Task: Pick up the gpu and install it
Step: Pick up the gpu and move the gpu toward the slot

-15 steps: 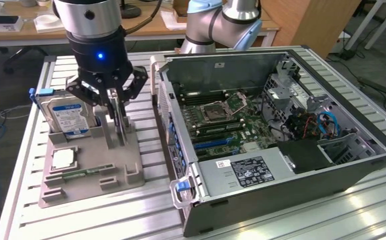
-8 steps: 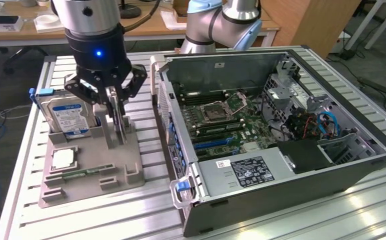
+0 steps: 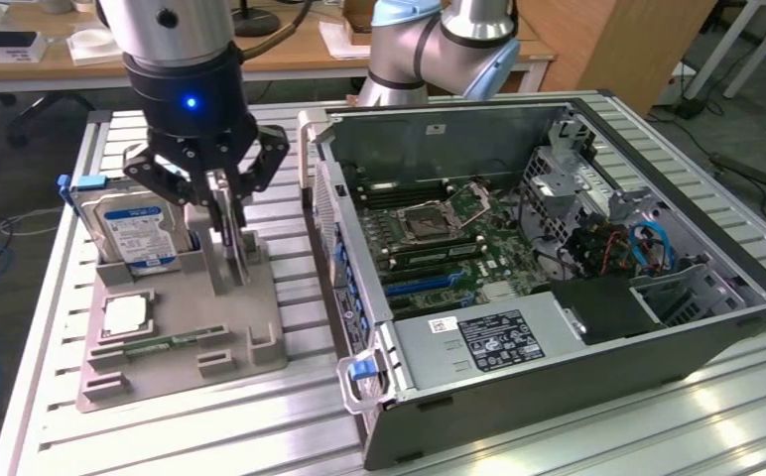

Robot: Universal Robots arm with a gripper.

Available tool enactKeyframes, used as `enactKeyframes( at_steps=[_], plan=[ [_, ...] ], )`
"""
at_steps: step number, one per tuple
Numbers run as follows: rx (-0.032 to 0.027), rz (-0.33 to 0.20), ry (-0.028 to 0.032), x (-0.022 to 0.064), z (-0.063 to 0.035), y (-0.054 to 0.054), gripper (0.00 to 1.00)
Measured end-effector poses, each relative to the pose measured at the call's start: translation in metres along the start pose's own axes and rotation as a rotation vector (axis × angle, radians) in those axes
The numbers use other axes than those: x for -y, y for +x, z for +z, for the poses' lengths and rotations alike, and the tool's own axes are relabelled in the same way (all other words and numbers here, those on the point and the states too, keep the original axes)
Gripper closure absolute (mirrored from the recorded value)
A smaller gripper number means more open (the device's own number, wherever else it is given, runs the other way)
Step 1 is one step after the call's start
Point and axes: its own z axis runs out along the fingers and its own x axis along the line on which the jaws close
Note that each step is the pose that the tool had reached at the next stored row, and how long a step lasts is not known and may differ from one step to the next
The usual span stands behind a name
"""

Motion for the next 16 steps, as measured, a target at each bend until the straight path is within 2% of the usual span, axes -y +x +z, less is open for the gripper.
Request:
enactKeyframes(
  at_steps=[6,16],
  plan=[
    [0.0046,0.0,0.0003,-0.0002,-0.0034,0.002,0.73],
    [0.005,0.0,0.0003,-0.0005,-0.0173,0.002,0.73]
  ],
)
